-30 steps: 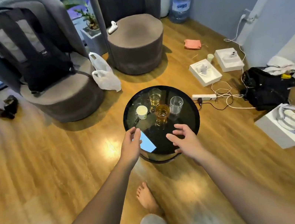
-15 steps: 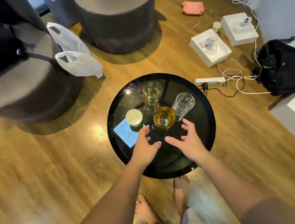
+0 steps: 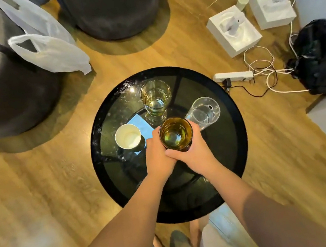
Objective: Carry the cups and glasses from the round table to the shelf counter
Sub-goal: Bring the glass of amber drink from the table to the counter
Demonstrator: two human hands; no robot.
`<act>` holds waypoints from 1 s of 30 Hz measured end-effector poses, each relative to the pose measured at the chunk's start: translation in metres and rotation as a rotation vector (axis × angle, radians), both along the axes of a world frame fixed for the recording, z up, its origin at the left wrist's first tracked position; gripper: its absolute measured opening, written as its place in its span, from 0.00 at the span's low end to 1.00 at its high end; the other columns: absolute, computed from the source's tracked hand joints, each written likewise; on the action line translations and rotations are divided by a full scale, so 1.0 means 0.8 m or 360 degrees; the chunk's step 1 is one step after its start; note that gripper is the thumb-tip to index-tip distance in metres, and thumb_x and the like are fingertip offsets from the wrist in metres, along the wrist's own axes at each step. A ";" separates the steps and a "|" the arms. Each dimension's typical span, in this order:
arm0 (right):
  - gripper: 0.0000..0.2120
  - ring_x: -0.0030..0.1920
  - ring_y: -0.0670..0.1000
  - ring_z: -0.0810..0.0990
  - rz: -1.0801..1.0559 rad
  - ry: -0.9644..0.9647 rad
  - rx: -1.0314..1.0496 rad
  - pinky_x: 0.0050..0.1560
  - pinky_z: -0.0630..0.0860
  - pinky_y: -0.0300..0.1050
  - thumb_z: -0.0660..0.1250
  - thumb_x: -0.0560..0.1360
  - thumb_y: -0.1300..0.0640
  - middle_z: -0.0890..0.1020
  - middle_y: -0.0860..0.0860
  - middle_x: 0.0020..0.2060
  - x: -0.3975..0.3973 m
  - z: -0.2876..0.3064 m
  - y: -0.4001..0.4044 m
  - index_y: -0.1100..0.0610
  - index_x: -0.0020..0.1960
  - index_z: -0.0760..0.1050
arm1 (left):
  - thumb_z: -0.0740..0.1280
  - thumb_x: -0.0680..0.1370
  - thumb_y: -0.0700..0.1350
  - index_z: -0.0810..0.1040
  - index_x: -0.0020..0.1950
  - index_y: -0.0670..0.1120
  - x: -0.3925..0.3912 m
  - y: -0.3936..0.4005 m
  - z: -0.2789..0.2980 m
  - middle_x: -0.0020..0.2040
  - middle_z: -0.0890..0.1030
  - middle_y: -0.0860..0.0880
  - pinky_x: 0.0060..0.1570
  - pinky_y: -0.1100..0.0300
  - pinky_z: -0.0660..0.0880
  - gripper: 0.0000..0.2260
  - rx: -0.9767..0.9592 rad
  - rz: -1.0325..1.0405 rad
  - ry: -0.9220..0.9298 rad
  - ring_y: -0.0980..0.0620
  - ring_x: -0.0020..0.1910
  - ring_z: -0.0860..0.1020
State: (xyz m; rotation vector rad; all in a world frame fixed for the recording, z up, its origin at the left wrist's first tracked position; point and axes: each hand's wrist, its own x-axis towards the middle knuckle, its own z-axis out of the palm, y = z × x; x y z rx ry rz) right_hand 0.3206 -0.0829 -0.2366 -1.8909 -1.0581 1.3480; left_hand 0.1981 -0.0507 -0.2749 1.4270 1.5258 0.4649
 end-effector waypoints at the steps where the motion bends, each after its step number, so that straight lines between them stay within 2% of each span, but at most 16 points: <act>1: 0.49 0.68 0.43 0.73 0.0008 -0.0030 0.0017 0.70 0.73 0.52 0.84 0.62 0.46 0.73 0.42 0.66 -0.001 0.002 0.003 0.46 0.75 0.59 | 0.74 0.78 0.57 0.76 0.68 0.53 0.001 -0.001 0.000 0.62 0.80 0.53 0.63 0.47 0.79 0.21 0.0011 0.0006 -0.0014 0.51 0.62 0.79; 3: 0.47 0.66 0.44 0.74 0.0036 -0.0075 0.0029 0.68 0.76 0.51 0.83 0.62 0.43 0.74 0.40 0.64 -0.002 0.011 0.004 0.44 0.73 0.62 | 0.77 0.76 0.55 0.76 0.67 0.53 0.000 -0.007 0.008 0.62 0.80 0.54 0.63 0.48 0.80 0.22 -0.0018 0.0067 -0.0119 0.52 0.63 0.79; 7: 0.48 0.65 0.45 0.75 -0.0003 -0.0139 0.0072 0.65 0.78 0.50 0.80 0.58 0.35 0.75 0.42 0.64 -0.006 0.057 -0.002 0.43 0.71 0.63 | 0.80 0.73 0.54 0.75 0.69 0.51 0.001 -0.019 0.055 0.63 0.81 0.52 0.63 0.46 0.81 0.27 -0.0089 0.0192 -0.0402 0.51 0.64 0.80; 13: 0.45 0.60 0.39 0.76 -0.0170 -0.0199 0.0229 0.54 0.77 0.33 0.80 0.55 0.35 0.73 0.33 0.57 0.000 0.167 0.003 0.32 0.63 0.57 | 0.79 0.70 0.58 0.74 0.70 0.49 0.024 -0.015 0.167 0.61 0.82 0.51 0.62 0.43 0.81 0.32 -0.0095 0.0289 -0.0604 0.50 0.63 0.81; 15: 0.44 0.59 0.35 0.75 -0.0226 -0.0218 0.0329 0.49 0.74 0.27 0.80 0.54 0.35 0.72 0.31 0.56 0.006 0.221 0.012 0.27 0.61 0.56 | 0.80 0.71 0.57 0.74 0.70 0.51 0.033 -0.005 0.217 0.61 0.82 0.53 0.62 0.44 0.81 0.32 -0.0020 0.0265 -0.0630 0.52 0.63 0.81; 17: 0.44 0.59 0.30 0.72 -0.0258 -0.0210 0.0430 0.50 0.70 0.26 0.79 0.55 0.35 0.72 0.30 0.57 0.013 0.275 0.029 0.24 0.61 0.55 | 0.80 0.70 0.56 0.72 0.70 0.59 0.044 0.012 0.265 0.61 0.81 0.59 0.62 0.50 0.81 0.31 0.0021 0.0271 -0.0704 0.56 0.63 0.81; 19: 0.46 0.59 0.30 0.71 -0.0286 -0.0201 0.0560 0.51 0.67 0.27 0.78 0.55 0.34 0.71 0.33 0.60 0.021 0.331 0.050 0.26 0.66 0.57 | 0.80 0.70 0.53 0.67 0.68 0.72 0.057 0.036 0.319 0.61 0.78 0.68 0.57 0.66 0.79 0.33 0.0132 0.0241 -0.0716 0.64 0.62 0.79; 20: 0.48 0.60 0.32 0.70 -0.0287 -0.0210 0.0604 0.51 0.67 0.27 0.78 0.55 0.33 0.70 0.33 0.61 0.027 0.364 0.059 0.27 0.68 0.56 | 0.80 0.70 0.52 0.64 0.69 0.74 0.062 0.046 0.352 0.62 0.76 0.69 0.56 0.68 0.78 0.36 0.0193 0.0205 -0.0691 0.64 0.62 0.78; 23: 0.51 0.62 0.38 0.69 -0.0216 -0.0238 0.0704 0.51 0.67 0.30 0.77 0.53 0.29 0.68 0.33 0.63 0.045 0.453 0.085 0.29 0.71 0.55 | 0.79 0.69 0.57 0.60 0.73 0.67 0.075 0.072 0.436 0.67 0.76 0.55 0.60 0.60 0.79 0.39 0.0370 0.0141 -0.0701 0.53 0.65 0.78; 25: 0.52 0.63 0.42 0.70 -0.0189 -0.0273 0.0764 0.50 0.68 0.30 0.76 0.52 0.28 0.70 0.36 0.63 0.056 0.508 0.093 0.34 0.71 0.57 | 0.81 0.69 0.51 0.64 0.74 0.63 0.080 0.084 0.486 0.61 0.78 0.61 0.55 0.67 0.80 0.39 0.0461 0.0054 -0.0689 0.54 0.64 0.80; 26: 0.52 0.62 0.42 0.71 -0.0186 -0.0270 0.0799 0.50 0.69 0.30 0.76 0.52 0.29 0.70 0.36 0.63 0.062 0.535 0.097 0.35 0.71 0.58 | 0.82 0.69 0.46 0.66 0.74 0.62 0.083 0.091 0.510 0.58 0.79 0.66 0.53 0.69 0.80 0.39 0.0512 -0.0013 -0.0648 0.56 0.63 0.81; 27: 0.52 0.61 0.40 0.72 -0.0192 -0.0260 0.0819 0.49 0.70 0.29 0.77 0.53 0.29 0.71 0.36 0.62 0.065 0.552 0.099 0.35 0.71 0.58 | 0.82 0.68 0.45 0.67 0.72 0.66 0.086 0.097 0.526 0.55 0.79 0.68 0.52 0.67 0.81 0.39 0.0535 -0.0037 -0.0638 0.58 0.61 0.81; 30: 0.44 0.55 0.33 0.74 -0.0213 -0.0217 0.0949 0.41 0.72 0.23 0.79 0.57 0.33 0.71 0.29 0.56 0.080 0.617 0.096 0.33 0.67 0.60 | 0.84 0.60 0.56 0.63 0.64 0.76 0.095 0.106 0.601 0.58 0.78 0.67 0.56 0.60 0.82 0.42 0.0685 -0.0083 -0.0666 0.58 0.61 0.80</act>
